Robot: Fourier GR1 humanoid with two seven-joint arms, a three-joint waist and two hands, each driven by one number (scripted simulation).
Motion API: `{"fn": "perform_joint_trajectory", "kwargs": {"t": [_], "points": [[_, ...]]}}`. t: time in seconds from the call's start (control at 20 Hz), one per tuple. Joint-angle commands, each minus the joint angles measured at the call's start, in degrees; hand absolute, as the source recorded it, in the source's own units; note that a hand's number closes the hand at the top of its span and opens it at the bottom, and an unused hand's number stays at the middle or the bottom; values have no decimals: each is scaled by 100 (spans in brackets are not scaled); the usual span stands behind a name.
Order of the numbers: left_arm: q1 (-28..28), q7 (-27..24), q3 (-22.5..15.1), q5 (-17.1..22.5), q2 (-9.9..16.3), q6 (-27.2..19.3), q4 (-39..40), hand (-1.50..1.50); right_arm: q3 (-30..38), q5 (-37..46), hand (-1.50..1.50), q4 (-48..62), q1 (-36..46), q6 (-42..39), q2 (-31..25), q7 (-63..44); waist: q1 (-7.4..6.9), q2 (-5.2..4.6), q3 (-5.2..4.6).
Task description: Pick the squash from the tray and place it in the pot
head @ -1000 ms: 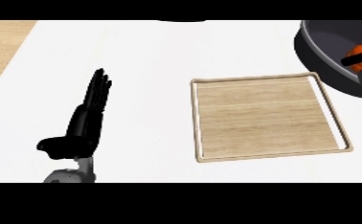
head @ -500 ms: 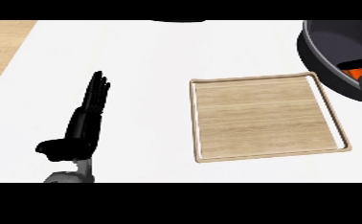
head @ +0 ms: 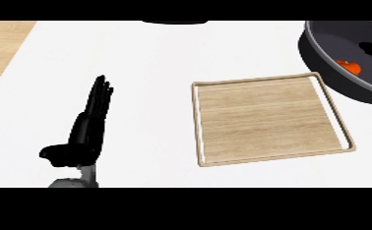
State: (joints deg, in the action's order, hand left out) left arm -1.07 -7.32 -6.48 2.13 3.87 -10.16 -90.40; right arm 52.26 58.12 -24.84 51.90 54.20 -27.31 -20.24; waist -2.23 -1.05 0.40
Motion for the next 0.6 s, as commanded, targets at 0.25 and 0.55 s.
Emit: {"fn": "perform_joint_trajectory", "kwargs": {"t": [0.25, 0.55], "points": [[239, 37, -27, -103, 41, -12, -183, 0, 626, -1988, -150, -718, -710, 30, 23, 2133, 114, 71, -20], [208, 29, 47, -83, 1, -6, -197, 0, 750, -3051, -150, -841, -1347, -301, 17, 3428, 141, 78, -26]]}}
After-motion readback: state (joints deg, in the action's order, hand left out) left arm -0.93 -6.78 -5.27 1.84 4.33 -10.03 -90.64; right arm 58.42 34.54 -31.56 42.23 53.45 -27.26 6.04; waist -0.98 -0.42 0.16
